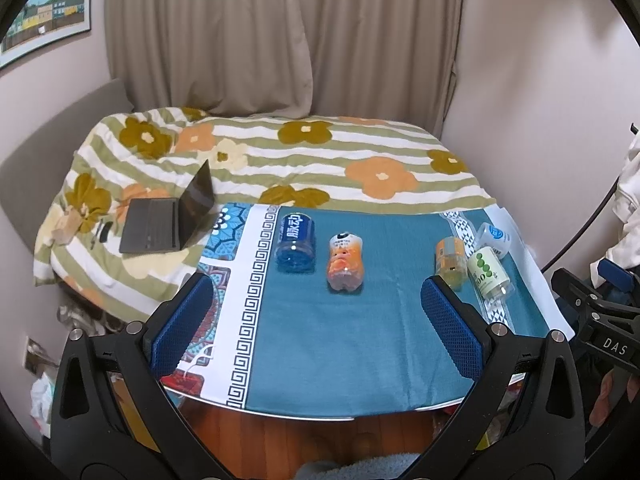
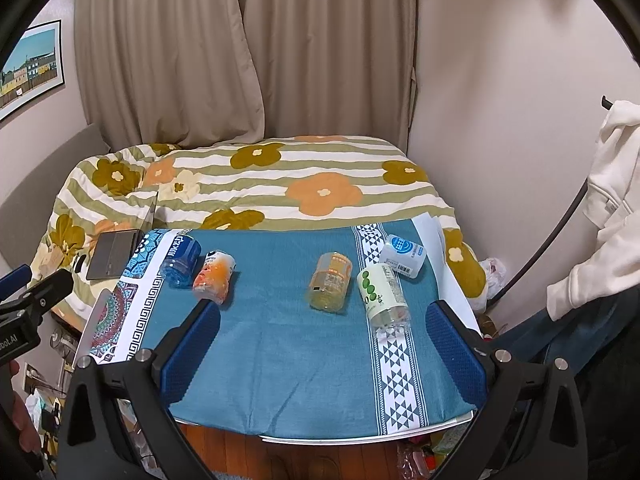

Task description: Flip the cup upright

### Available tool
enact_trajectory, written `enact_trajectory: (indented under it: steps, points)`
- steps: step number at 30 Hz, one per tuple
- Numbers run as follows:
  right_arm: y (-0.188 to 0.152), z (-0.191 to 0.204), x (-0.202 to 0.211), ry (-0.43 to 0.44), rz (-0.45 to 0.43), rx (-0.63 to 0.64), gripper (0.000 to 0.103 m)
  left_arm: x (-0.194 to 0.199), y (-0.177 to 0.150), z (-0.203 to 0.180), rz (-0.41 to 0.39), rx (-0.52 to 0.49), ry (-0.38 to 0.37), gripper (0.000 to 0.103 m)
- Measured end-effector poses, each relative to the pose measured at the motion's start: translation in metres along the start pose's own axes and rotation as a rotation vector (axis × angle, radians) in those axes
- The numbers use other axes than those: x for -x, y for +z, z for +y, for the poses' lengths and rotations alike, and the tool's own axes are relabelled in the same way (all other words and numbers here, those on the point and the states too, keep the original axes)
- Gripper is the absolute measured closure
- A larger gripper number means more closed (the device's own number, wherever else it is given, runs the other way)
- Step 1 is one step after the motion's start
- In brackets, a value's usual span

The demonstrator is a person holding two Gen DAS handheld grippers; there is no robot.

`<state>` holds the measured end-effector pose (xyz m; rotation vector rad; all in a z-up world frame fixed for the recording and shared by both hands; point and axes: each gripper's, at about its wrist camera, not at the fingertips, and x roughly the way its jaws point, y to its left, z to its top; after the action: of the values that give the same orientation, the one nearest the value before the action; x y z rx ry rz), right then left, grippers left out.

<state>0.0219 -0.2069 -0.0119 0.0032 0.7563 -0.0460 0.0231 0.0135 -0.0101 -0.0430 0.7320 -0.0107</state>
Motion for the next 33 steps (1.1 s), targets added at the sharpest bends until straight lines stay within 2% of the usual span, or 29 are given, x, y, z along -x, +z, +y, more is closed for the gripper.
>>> enact_trajectory:
  steps: [12, 18, 24, 33]
  points:
    - [0.003, 0.005, 0.006, -0.018, -0.015, -0.02, 0.0, 0.009, 0.001, 0.018, -0.017, -0.02, -0.055, 0.0]
    - [0.005, -0.013, -0.002, -0.032, -0.021, -0.039, 0.0, -0.005, 0.007, 0.008, 0.01, -0.026, -0.075, 0.0]
    - [0.024, -0.054, -0.033, -0.029, -0.004, -0.016, 0.0, -0.036, 0.013, -0.018, 0.057, -0.011, -0.06, 0.0]
    - [0.059, -0.113, -0.123, 0.035, 0.078, 0.192, 0.0, -0.098, 0.023, -0.078, 0.16, 0.034, -0.002, 0.0]
